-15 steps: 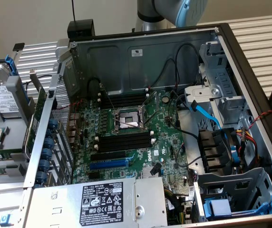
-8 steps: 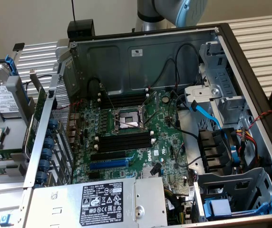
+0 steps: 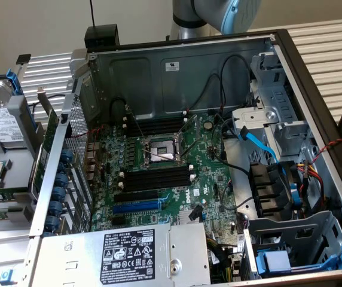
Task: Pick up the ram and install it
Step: 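Pick up the ram and move it above insertion slot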
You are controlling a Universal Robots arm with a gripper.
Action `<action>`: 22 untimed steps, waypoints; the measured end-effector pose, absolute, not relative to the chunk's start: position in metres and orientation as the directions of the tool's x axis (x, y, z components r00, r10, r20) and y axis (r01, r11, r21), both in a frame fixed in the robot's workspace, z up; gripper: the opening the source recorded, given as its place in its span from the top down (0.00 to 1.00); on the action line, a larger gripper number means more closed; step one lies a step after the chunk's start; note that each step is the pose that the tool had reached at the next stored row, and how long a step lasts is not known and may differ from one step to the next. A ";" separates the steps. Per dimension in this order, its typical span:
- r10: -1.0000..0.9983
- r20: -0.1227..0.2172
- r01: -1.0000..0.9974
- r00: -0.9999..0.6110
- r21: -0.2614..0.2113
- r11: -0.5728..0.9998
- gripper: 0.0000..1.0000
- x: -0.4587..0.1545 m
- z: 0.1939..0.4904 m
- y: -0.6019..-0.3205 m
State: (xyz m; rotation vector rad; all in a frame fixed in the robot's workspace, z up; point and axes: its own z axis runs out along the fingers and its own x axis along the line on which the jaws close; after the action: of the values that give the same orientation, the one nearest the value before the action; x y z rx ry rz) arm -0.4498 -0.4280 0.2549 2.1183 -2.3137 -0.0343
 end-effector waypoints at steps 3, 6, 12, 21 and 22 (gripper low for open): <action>-0.996 -0.012 -0.996 -0.087 0.019 0.087 0.64 -0.450 0.250 -0.428; -0.997 -0.011 -0.997 -0.081 0.019 0.081 0.64 -0.450 0.244 -0.429; -0.998 -0.012 -0.998 -0.065 0.019 0.065 0.64 -0.450 0.233 -0.431; -0.998 -0.016 -0.998 -0.055 0.020 0.054 0.64 -0.450 0.217 -0.431; -0.998 -0.016 -0.998 -0.054 0.020 0.054 0.64 -0.450 0.216 -0.431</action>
State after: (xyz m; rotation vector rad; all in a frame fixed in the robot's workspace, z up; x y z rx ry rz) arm -0.4499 -0.4313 0.2159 2.1588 -2.2793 -0.0407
